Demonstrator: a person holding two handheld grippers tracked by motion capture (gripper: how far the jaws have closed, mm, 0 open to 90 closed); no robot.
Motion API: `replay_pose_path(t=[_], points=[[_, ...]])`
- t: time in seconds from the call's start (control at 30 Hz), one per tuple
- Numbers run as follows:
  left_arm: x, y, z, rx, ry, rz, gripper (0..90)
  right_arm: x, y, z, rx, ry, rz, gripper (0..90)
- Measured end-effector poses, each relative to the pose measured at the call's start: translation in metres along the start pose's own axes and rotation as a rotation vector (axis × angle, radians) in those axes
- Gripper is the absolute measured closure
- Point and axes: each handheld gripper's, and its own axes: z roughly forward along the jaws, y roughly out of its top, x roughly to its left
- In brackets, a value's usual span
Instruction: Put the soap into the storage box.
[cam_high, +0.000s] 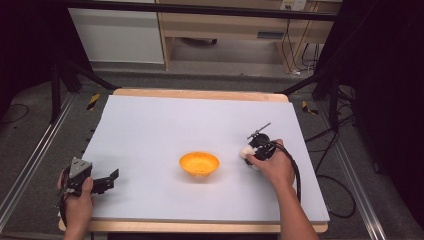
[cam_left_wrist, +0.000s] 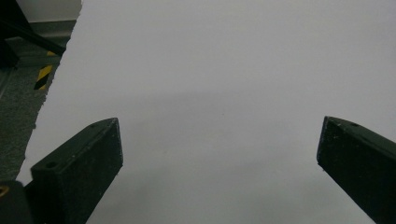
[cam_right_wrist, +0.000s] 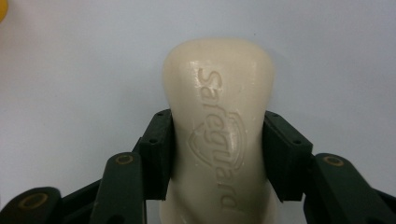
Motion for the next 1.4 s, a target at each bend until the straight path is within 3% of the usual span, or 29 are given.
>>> replay_pose_path(t=[0.33, 0.6, 1.13, 1.4], points=[[-0.001, 0.0, 0.0, 0.0, 0.006, 0.001, 0.0, 0.0, -0.002, -0.008, -0.027, 0.016, -0.024, 49.7], [-0.001, 0.0, 0.0, 0.001, 0.005, 0.002, 0.0, 0.006, 0.003, -0.019, -0.024, 0.044, -0.094, 49.7], [-0.001, 0.0, 0.0, 0.001, 0.005, 0.007, 0.0, 0.03, 0.027, -0.03, -0.005, 0.08, -0.194, 49.7], [-0.001, 0.0, 0.0, 0.006, 0.006, 0.012, 0.1, 0.04, 0.038, -0.033, 0.002, 0.096, -0.219, 49.7]])
